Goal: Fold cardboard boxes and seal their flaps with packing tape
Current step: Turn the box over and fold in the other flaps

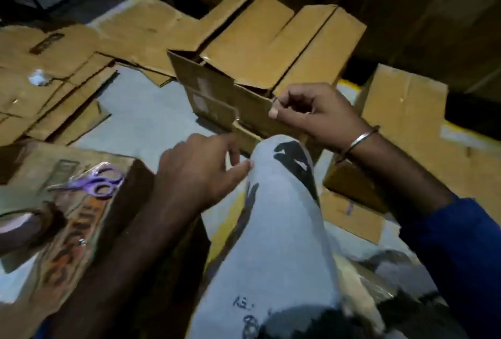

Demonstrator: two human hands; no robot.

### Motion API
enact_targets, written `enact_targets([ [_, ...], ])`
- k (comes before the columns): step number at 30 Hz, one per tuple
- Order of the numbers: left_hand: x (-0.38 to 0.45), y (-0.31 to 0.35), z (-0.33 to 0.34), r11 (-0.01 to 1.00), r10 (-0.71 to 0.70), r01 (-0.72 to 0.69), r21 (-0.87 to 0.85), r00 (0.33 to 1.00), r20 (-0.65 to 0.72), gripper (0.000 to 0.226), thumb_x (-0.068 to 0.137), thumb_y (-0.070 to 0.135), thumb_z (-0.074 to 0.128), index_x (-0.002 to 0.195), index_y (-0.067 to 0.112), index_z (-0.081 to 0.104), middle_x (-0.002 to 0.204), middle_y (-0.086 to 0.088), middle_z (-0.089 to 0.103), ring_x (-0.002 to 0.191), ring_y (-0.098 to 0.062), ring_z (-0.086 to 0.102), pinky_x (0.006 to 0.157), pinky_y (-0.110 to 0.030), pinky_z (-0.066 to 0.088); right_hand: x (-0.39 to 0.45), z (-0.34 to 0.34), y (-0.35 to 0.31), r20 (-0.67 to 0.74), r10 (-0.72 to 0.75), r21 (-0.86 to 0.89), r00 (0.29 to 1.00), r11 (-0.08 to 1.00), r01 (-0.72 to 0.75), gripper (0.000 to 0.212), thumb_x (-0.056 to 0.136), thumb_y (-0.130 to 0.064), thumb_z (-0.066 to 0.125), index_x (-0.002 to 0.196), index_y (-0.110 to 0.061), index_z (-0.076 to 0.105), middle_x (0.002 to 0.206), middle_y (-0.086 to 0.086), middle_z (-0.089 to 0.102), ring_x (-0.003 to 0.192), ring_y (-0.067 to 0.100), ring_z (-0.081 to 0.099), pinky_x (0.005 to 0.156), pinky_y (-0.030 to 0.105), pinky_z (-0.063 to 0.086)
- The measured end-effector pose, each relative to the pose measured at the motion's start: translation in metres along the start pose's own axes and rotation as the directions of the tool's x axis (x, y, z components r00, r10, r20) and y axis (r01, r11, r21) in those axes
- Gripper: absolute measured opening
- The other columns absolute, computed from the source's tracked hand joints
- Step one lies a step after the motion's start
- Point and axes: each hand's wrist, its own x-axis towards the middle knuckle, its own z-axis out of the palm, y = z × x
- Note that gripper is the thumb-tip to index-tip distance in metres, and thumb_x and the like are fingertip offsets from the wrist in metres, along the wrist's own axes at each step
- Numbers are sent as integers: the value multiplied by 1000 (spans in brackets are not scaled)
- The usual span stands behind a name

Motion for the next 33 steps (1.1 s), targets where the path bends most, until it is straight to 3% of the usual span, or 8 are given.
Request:
enact_targets([
  [7,65,148,58,903,343,-309,-297,937,66,28,88,58,69,79,32,63,66,13,61,69,-9,59,56,-28,43,-125,-127,136,-177,467,-6,866,880,-475,16,96,-22,72,83,-13,72,70,6,65,66,16,58,62,33,47],
  [10,114,198,102,868,386,-272,-416,896,219,24,89,51,74,81,29,67,70,11,64,67,-10,61,59,-29,47,-184,-165,204,-266,743,194,614,665,-721,16,97,-18,71,92,-3,75,83,15,73,72,25,64,63,33,52],
  [14,192,242,180,875,258,-37,-482,879,401,35,88,47,79,98,16,67,84,0,67,72,-16,67,65,-30,56,-225,-196,268,-211,951,603,228,310,-735,23,96,-17,70,108,3,69,88,16,75,74,24,70,67,31,57],
  [17,236,256,241,870,120,161,-466,848,517,46,93,42,75,103,-2,64,93,-17,62,70,-22,63,55,-27,51,-224,-211,317,-282,938,515,202,326,-793,21,93,-20,74,100,-2,67,90,18,67,79,29,63,67,36,47],
  [21,262,272,300,809,-51,380,-449,806,590,78,95,45,72,149,-2,44,123,-12,62,105,-29,60,84,-36,47,-216,-203,377,-209,970,359,126,196,-912,44,91,-38,76,109,-1,61,104,20,64,90,37,65,74,44,51],
  [25,283,278,352,670,-103,515,-535,778,620,84,93,50,72,151,-3,41,134,-18,61,84,-18,64,76,-31,46,-205,-184,418,-82,994,415,69,97,-904,91,72,-77,74,121,-2,55,112,15,61,96,33,61,81,42,49],
  [30,283,280,382,466,-177,662,-588,720,671,120,69,60,84,160,9,25,156,-18,41,135,-38,51,108,-46,47,-202,-146,445,-174,980,604,-96,29,-797,66,89,-49,70,130,-2,51,124,18,59,112,37,59,96,41,49],
  [33,281,288,377,437,-198,645,-627,749,633,119,75,55,86,162,14,16,164,-9,26,143,-33,39,96,-38,42,-193,-141,439,-340,936,614,-86,152,-775,74,87,-46,75,140,-4,44,137,17,54,123,38,56,101,42,47],
])
